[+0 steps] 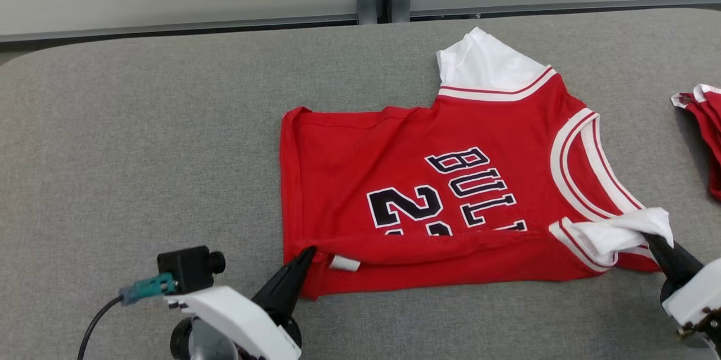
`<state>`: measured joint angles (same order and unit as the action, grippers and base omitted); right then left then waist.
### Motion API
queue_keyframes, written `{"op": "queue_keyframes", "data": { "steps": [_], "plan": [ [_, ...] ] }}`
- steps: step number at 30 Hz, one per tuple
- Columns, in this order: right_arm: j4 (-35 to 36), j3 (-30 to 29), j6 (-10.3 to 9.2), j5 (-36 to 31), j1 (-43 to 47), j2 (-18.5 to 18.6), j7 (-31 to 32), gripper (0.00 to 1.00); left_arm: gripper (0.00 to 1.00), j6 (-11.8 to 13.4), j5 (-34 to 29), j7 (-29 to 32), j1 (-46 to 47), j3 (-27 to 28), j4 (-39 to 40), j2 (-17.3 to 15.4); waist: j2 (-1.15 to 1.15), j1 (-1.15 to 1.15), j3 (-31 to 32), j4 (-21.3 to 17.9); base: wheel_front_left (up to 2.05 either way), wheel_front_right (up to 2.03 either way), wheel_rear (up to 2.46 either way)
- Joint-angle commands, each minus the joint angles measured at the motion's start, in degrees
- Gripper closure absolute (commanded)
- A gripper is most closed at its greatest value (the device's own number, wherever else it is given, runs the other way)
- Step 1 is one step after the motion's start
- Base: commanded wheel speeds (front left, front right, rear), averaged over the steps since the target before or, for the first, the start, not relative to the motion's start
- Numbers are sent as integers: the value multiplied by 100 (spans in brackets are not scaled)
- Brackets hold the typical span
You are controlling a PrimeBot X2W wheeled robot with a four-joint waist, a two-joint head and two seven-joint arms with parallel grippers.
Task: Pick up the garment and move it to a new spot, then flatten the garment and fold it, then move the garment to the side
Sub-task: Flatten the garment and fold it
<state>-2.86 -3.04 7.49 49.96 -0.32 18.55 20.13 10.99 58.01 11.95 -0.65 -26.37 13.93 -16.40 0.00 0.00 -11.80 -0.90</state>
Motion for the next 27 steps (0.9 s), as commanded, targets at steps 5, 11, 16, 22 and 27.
{"op": "queue_keyframes", "data": {
  "steps": [5,11,16,22,27],
  "plan": [
    [-361,54,1,-306,-691,87,238,81,100,-48,-80,188,718,-117,-669,140,0,0,-236,87,0,0,0],
    [-491,196,1,-585,-1182,183,2,0,0,-38,-224,-101,1047,16,-1289,257,0,0,-305,64,0,0,0],
    [51,259,1,-798,-669,545,-283,0,0,111,-508,-340,701,6,-1103,44,0,0,-283,-5,0,0,0],
    [578,204,1,-1198,209,769,-320,0,0,532,-1049,-490,147,-307,-539,-95,0,0,-534,-125,0,0,0],
    [458,174,1,-1621,268,709,-387,0,0,751,-1366,-470,122,-580,-590,-54,0,0,-744,-124,0,0,0]
  ]
}}
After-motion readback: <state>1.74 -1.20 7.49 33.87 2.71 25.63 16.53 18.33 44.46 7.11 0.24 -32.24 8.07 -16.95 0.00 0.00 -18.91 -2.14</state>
